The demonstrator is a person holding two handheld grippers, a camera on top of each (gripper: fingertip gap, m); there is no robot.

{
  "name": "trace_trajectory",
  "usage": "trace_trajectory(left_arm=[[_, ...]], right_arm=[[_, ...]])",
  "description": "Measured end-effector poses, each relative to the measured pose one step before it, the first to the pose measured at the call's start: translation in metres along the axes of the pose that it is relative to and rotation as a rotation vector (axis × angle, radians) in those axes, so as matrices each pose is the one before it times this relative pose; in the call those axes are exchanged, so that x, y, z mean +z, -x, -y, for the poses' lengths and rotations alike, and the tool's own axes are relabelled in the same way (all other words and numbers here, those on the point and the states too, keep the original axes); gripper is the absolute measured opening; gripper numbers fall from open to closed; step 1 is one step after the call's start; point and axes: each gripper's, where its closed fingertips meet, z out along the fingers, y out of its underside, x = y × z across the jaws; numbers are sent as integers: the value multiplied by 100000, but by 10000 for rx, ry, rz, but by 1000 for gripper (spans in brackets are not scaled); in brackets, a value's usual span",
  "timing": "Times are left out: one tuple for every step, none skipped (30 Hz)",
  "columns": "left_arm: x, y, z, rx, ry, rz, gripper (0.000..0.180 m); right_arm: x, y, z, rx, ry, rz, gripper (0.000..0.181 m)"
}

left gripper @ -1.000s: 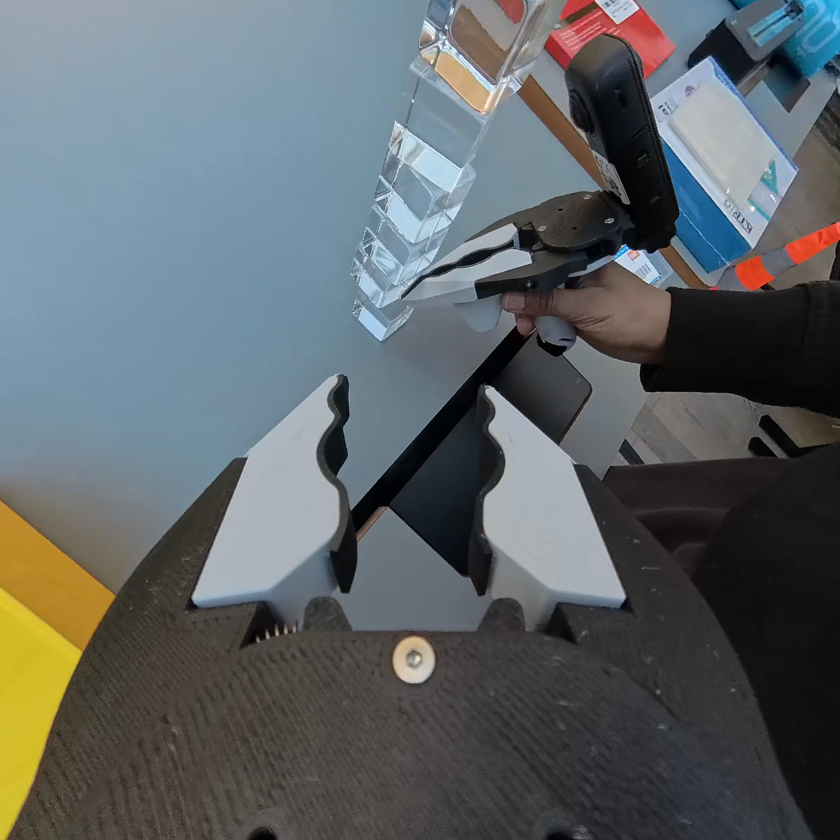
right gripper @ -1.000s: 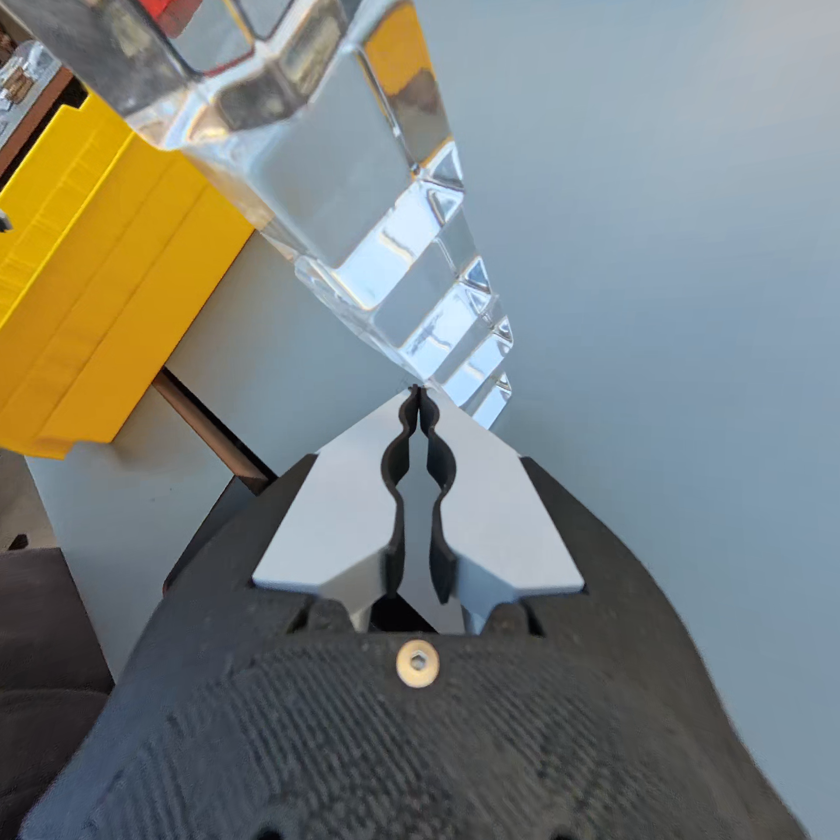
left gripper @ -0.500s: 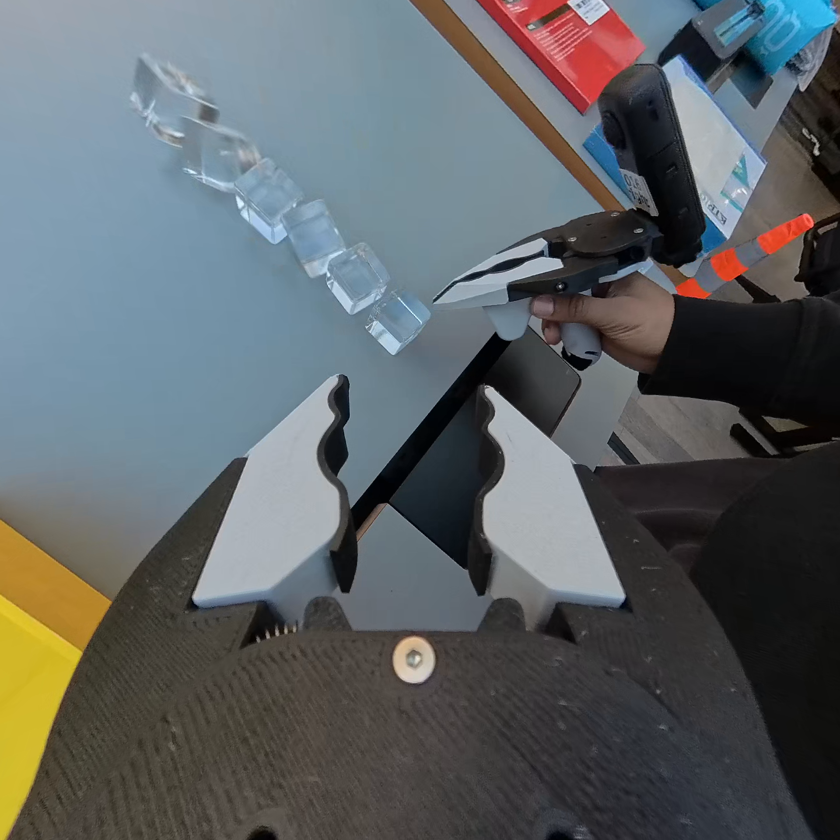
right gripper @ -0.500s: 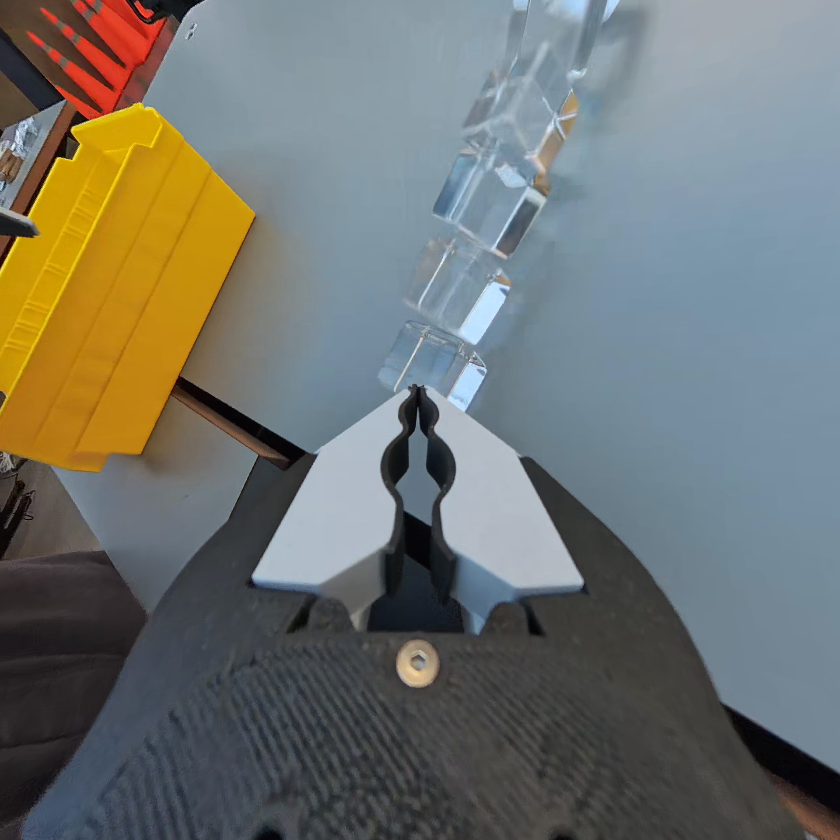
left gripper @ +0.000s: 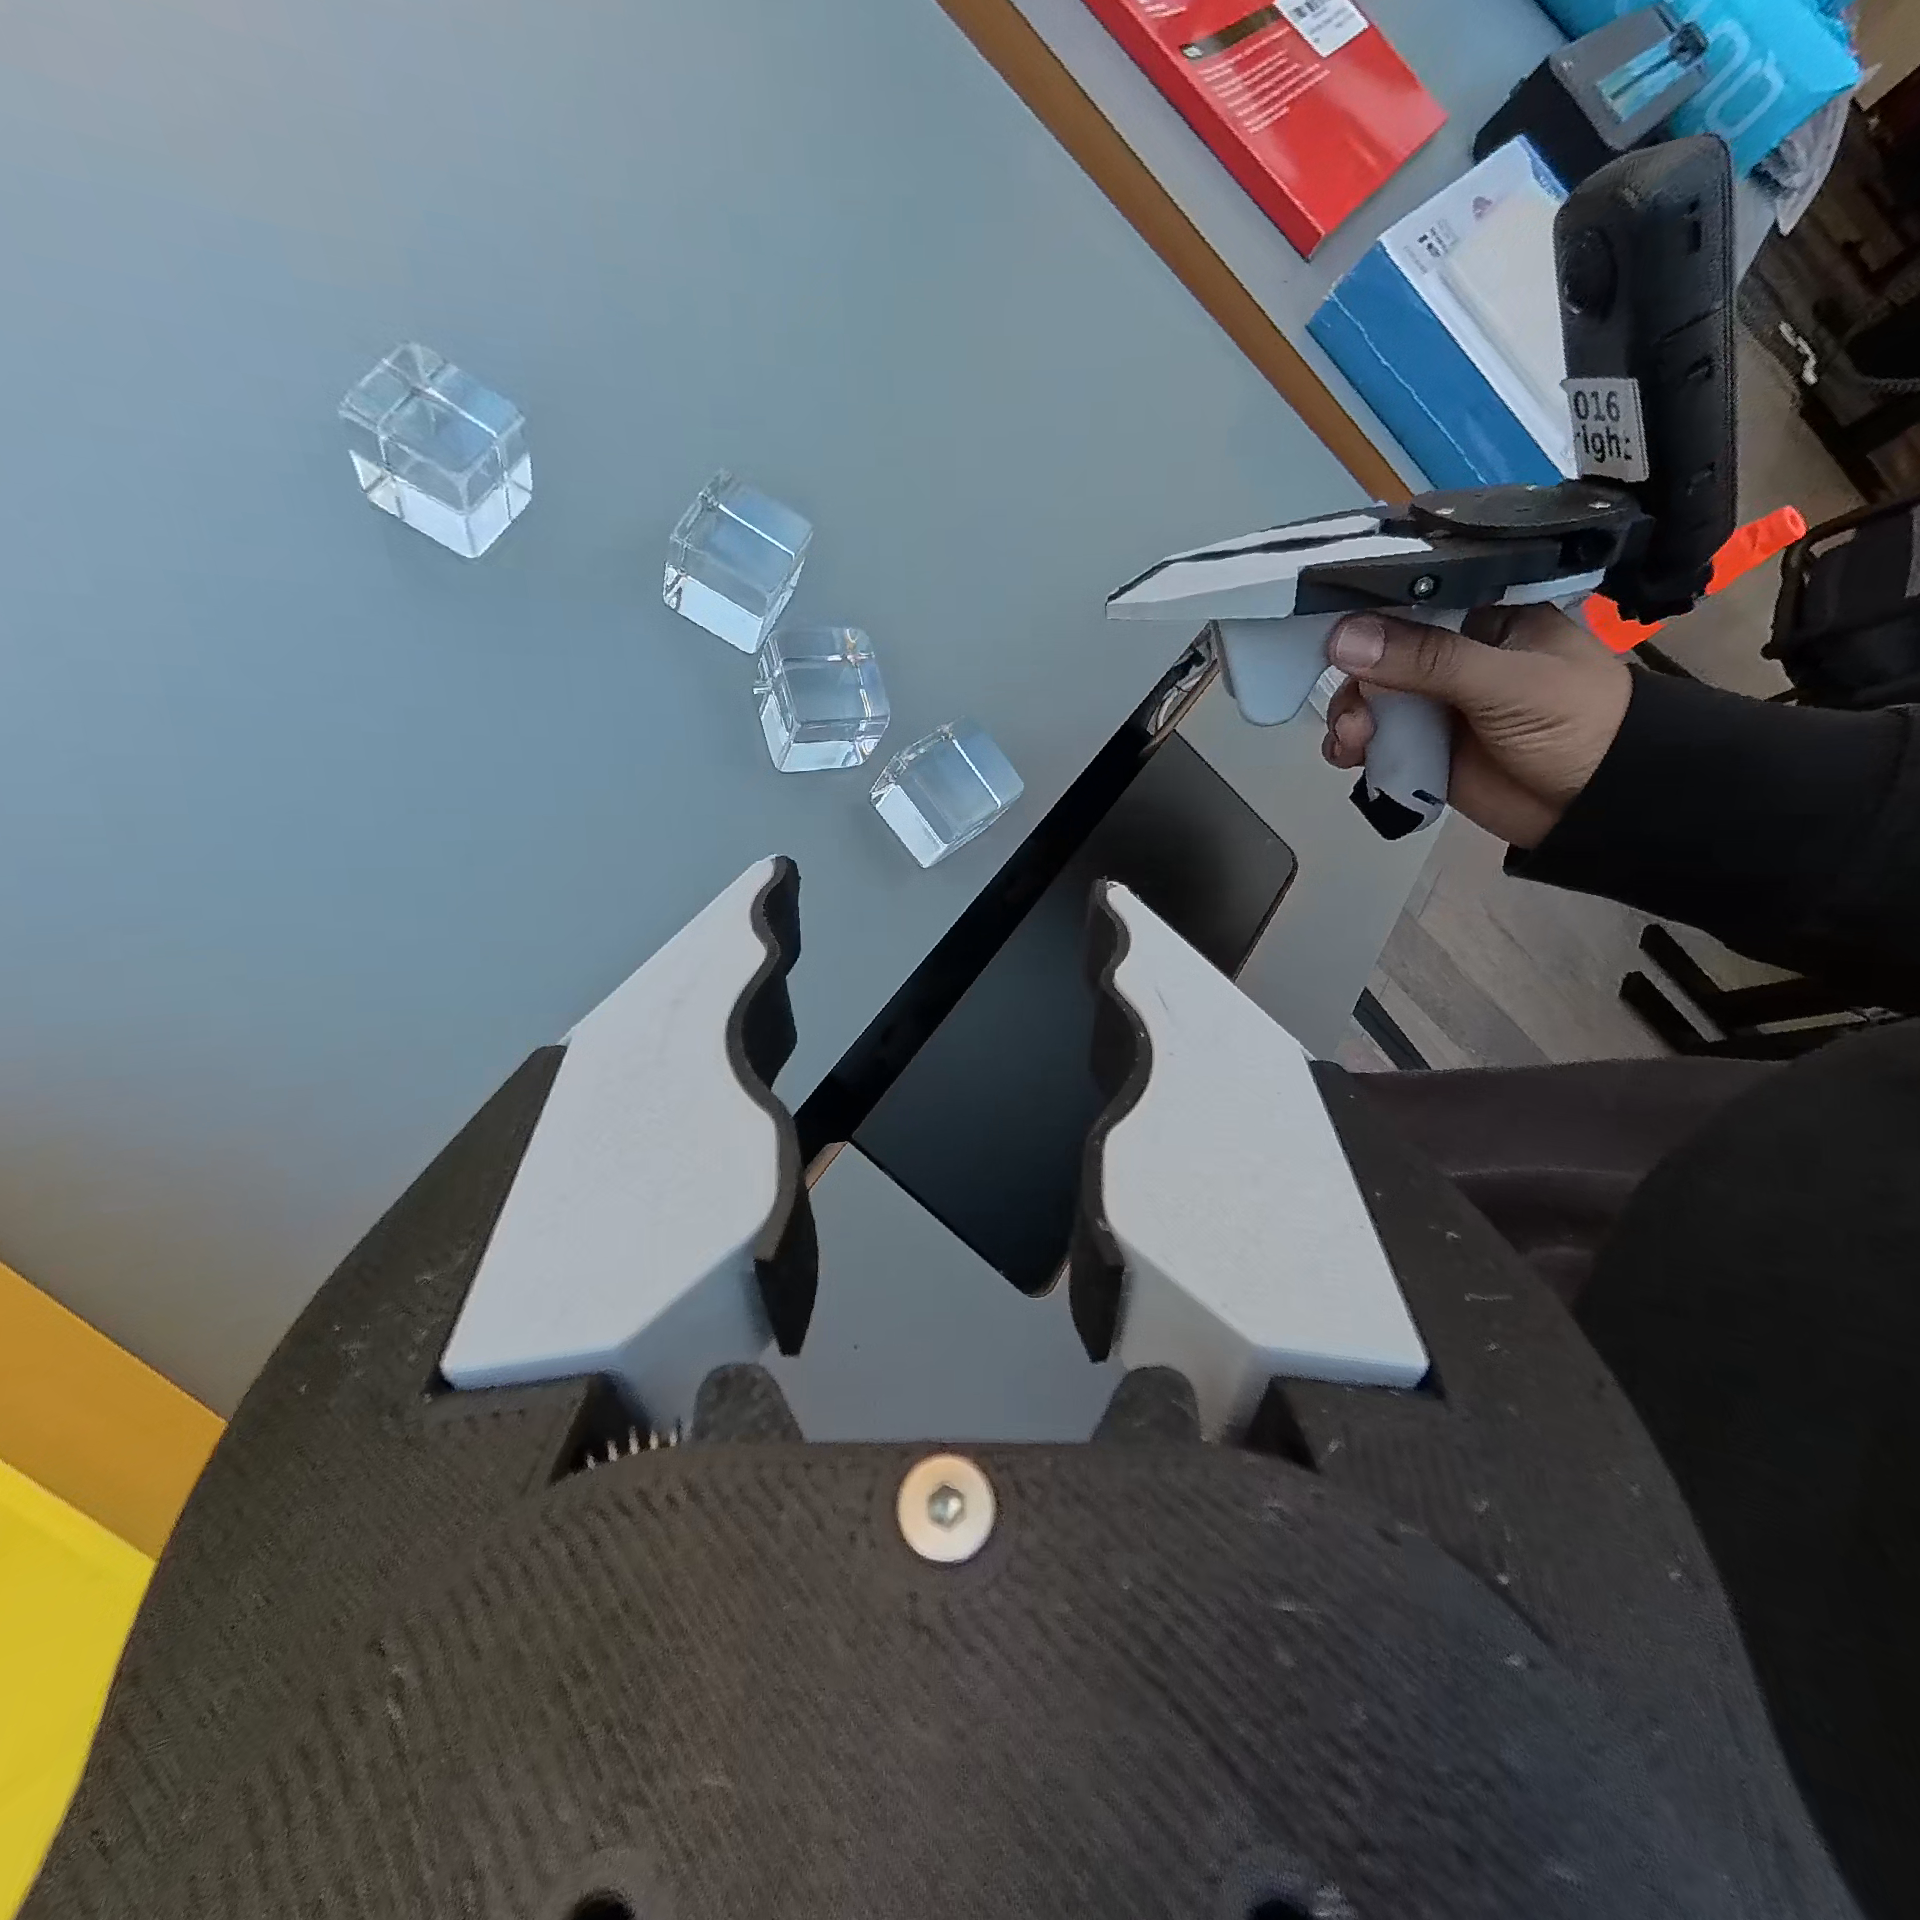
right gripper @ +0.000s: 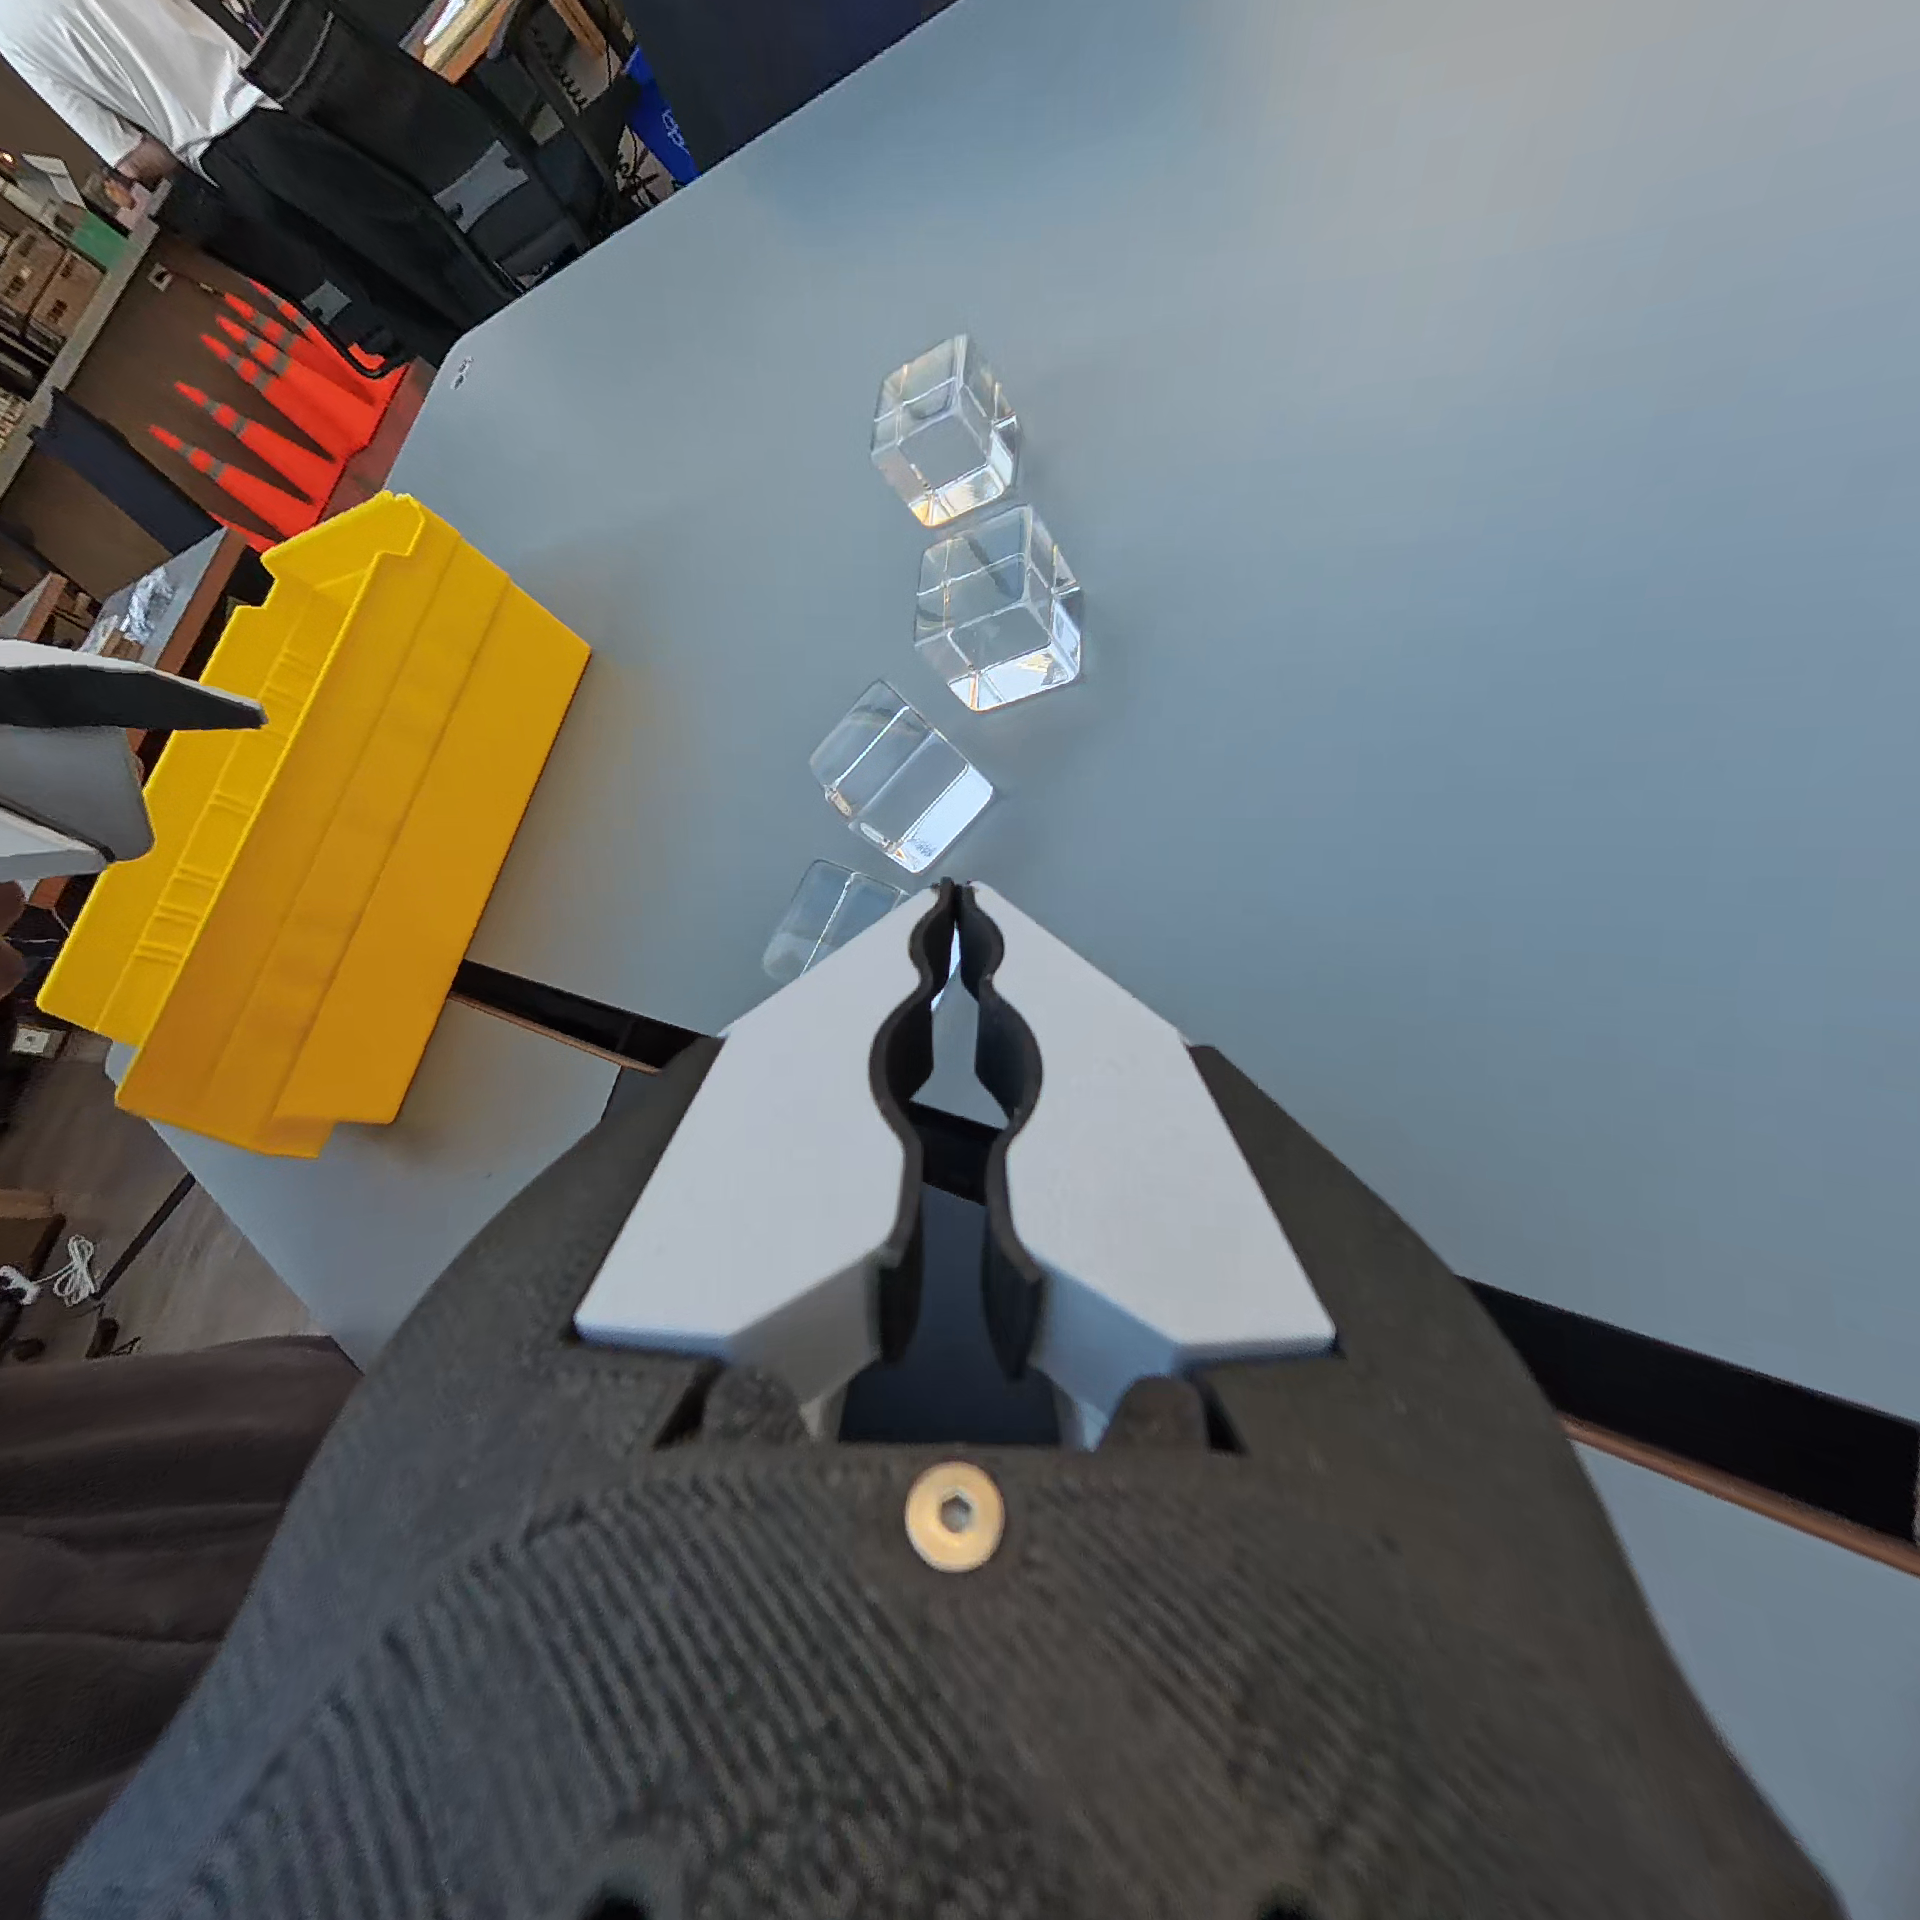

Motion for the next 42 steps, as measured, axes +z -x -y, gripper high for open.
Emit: trace_trajectory(left_arm=[[40,-71,-8,7,2,-20,52],[30,-80,-2,4,-2,-21,52],[26,-74,-14,-1,-3,-23,52],[24,-66,1,1,-8,-15,52],[8,-45,2,1,-16,-11,52],[-2,-48,12,-7,-16,-13,52],[8,-32,5,-19,-14,-15,52],[10,-46,9,-25,-16,-22,52],[-2,-53,20,-27,-23,-29,52],[8,-48,25,-31,-24,-33,52],[20,-45,3,-36,-14,-35,52],[11,-42,4,-32,-9,-33,52],[24,-48,3,-23,-7,-30,52],[22,-50,-9,-17,0,-28,52],[22,-67,0,-8,5,-27,52],[28,-66,-18,-2,11,-26,52],[21,-71,-12,4,12,-29,52],[39,-75,-22,6,16,-25,52],[45,-63,-17,8,23,-25,52],[35,-70,-20,13,24,-22,52],[30,-59,-6,19,14,-14,52],[20,-44,15,16,8,-11,52],[9,-38,1,2,11,-14,52],[22,-32,2,-2,10,-13,52],[4,-21,12,-3,6,-13,52],[2,-19,8,-7,9,-10,52],[11,-5,-1,-5,15,-5,52],[31,3,-2,-1,20,0,52],[29,9,-6,6,22,1,52],[37,21,-1,10,9,6,52],[76,22,-12,-7,8,0,52],[98,14,-28,-32,7,-19,52],[127,-13,-43,-52,7,-33,52],[152,-9,-51,-64,10,-42,52],[182,-26,-71,-63,21,-45,52],[194,-7,-100,-55,35,-37,52],[209,16,-94,-39,41,-26,52],[223,26,-112,-29,43,-25,52],[243,55,-138,-35,59,-14,52],[266,104,-162,-42,77,-4,52],[308,133,-149,-31,71,-3,52],[344,182,-148,-8,83,16,52]], right_arm=[[-153,-58,125,5,-48,-28,0],[-125,-1,69,18,-33,-11,0],[-98,46,9,28,-23,5,0],[-74,74,-38,22,-18,11,0],[-59,100,-70,7,-6,8,0],[-41,106,-103,-6,10,4,0],[-29,147,-118,-18,19,11,0],[-31,156,-105,-31,22,14,0],[-21,159,-95,-40,25,12,0],[-28,165,-92,-44,28,14,0],[-26,163,-64,-50,26,11,0],[-39,153,-22,-57,13,4,0],[-50,141,7,-55,-2,1,0],[-64,150,28,-44,-12,9,0],[-63,150,8,-25,-17,16,0],[-66,153,22,-8,-25,17,0],[-64,149,-2,1,-32,20,0],[-67,159,-11,2,-30,21,0],[-52,145,-50,-6,-19,18,0],[-47,122,-72,-21,-6,9,0],[-31,96,-101,-33,10,-1,0],[-36,81,-105,-38,17,-4,0],[-27,78,-104,-37,12,-3,0],[-28,84,-69,-37,1,0,1],[-29,87,-48,-36,-4,3,1],[-28,83,-41,-33,-4,5,1],[-15,75,-21,-32,-8,8,2],[0,87,-18,-34,-4,12,2],[22,75,-49,-33,12,15,3],[52,82,-77,-32,31,17,3],[73,116,-99,-38,50,24,4],[100,146,-92,-60,60,26,4],[104,164,-68,-94,61,19,5],[105,169,-71,-124,69,8,6],[122,171,-79,-138,82,5,7],[124,170,-87,-139,86,8,8],[131,171,-106,-136,89,9,10],[146,132,-131,-129,97,2,12],[163,107,-154,-110,103,-1,15],[186,114,-150,-82,94,11,17],[196,130,-128,-67,76,27,20],[237,114,-117,-83,70,23,23]])
